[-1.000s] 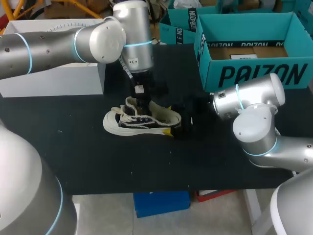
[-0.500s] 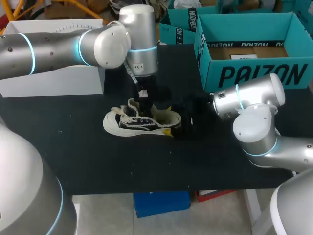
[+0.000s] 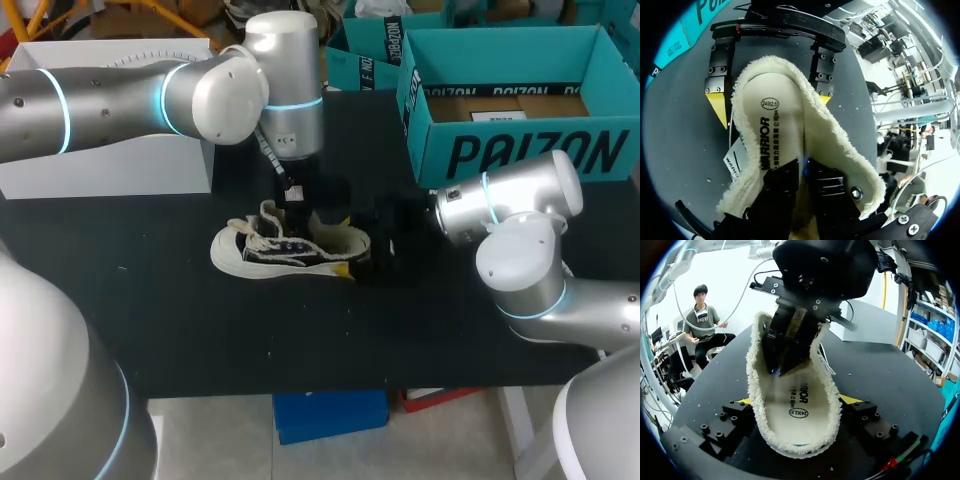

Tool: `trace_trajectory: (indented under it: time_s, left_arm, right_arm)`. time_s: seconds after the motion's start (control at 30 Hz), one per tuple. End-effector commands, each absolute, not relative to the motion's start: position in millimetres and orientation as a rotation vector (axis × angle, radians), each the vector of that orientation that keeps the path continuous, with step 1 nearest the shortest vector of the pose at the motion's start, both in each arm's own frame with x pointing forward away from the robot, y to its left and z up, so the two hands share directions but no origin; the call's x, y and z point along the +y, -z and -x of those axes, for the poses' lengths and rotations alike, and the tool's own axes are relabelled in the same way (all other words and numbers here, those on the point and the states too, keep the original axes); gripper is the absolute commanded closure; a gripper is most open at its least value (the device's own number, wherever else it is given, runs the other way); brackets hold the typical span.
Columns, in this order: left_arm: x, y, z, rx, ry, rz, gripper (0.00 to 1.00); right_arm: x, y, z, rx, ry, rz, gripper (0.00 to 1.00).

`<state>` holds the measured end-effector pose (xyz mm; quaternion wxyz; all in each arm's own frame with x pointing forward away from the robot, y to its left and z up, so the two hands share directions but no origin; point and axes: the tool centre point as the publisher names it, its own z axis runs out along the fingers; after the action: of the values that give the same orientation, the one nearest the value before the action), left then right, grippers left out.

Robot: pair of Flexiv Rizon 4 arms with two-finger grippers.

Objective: Take the shoe out of the shoebox, open the shoe tongue, remove and reinsert the insole, then place the shoe into the shoebox

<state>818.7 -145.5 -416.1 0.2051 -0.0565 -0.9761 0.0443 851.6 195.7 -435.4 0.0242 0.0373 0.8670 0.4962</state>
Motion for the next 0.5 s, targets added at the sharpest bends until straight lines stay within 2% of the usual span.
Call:
trace_trajectory:
  time_s: [0.03, 0.5]
  left_arm:
    - [-143.1, 427.9, -812.0, -2.727, -0.127, 0.156, 0.61]
    - [-138.6, 444.5, -812.4, -2.912, 0.058, 0.119, 0.65]
  right_arm:
    - [197.3, 436.1, -852.8, 2.683, -1.531, -0.12, 1.0]
    - [197.3, 436.1, -852.8, 2.683, -1.531, -0.12, 1.0]
